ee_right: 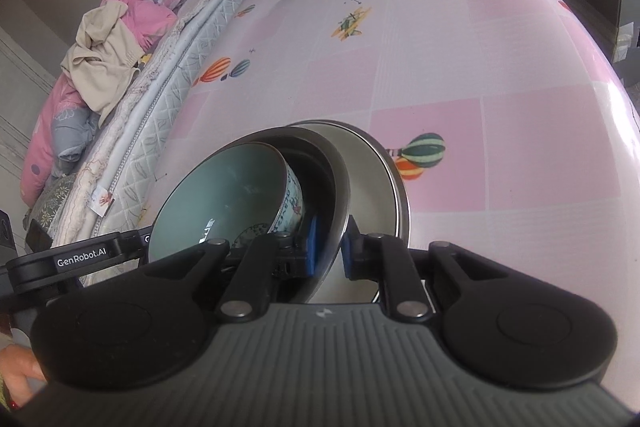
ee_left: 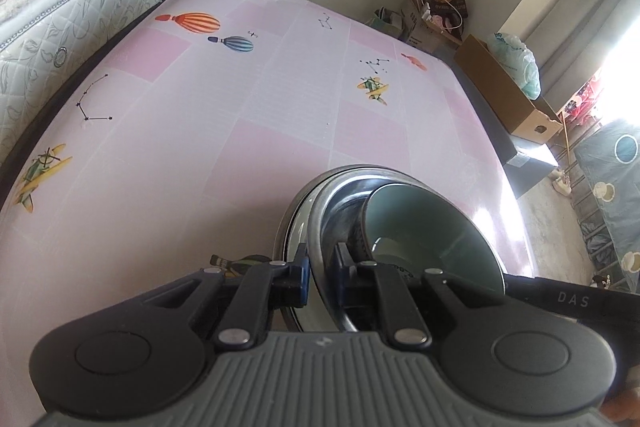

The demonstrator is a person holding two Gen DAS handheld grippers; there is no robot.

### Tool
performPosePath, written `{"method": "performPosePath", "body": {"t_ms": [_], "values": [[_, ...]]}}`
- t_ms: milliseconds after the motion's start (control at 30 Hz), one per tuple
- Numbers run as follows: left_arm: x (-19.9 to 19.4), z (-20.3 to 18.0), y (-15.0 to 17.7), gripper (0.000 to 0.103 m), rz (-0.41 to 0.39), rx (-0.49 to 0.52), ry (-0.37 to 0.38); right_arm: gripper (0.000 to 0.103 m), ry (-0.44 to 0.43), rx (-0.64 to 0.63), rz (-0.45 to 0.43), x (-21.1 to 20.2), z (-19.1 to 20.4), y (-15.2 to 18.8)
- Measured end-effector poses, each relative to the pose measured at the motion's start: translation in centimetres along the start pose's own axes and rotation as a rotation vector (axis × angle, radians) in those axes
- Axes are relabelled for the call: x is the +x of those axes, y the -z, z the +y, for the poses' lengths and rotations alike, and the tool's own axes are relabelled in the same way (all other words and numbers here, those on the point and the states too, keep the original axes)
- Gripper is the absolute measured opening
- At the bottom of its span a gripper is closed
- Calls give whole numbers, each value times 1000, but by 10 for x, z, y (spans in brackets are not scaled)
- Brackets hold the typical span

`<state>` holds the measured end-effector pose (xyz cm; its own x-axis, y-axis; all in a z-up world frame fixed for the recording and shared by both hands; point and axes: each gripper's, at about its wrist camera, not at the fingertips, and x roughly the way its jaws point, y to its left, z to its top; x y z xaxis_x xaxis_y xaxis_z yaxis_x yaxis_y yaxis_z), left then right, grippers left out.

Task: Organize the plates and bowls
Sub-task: 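Lift and carry the small stainless bowl with both tools toward the white plate, then lower the small stainless bowl onto the white plate and open both tools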

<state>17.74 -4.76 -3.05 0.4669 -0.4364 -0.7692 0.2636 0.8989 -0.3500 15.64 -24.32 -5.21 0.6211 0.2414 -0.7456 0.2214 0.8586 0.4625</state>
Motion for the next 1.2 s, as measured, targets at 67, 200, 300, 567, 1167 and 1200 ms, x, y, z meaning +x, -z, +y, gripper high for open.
{"method": "performPosePath", "body": {"t_ms": [67, 200, 300, 567, 1167, 1200], "values": [[2, 0, 3, 12, 0, 2, -3, 14, 9, -2, 7, 5, -2, 4], [4, -2, 5, 12, 3, 9, -7, 14, 34, -32, 3, 9, -1, 8], [5, -3, 7, 13, 6, 17, -5, 14, 58, -63, -2, 11, 2, 6], [0, -5, 9, 15, -24, 52, -20, 17, 81, -92, -17, 10, 3, 5], [-64, -10, 26, 91, -160, 122, -51, 57, -19, -47, -238, -82, 11, 19], [-68, -10, 28, 92, -166, 128, -67, 62, -38, -38, -247, -89, 13, 23]]}}
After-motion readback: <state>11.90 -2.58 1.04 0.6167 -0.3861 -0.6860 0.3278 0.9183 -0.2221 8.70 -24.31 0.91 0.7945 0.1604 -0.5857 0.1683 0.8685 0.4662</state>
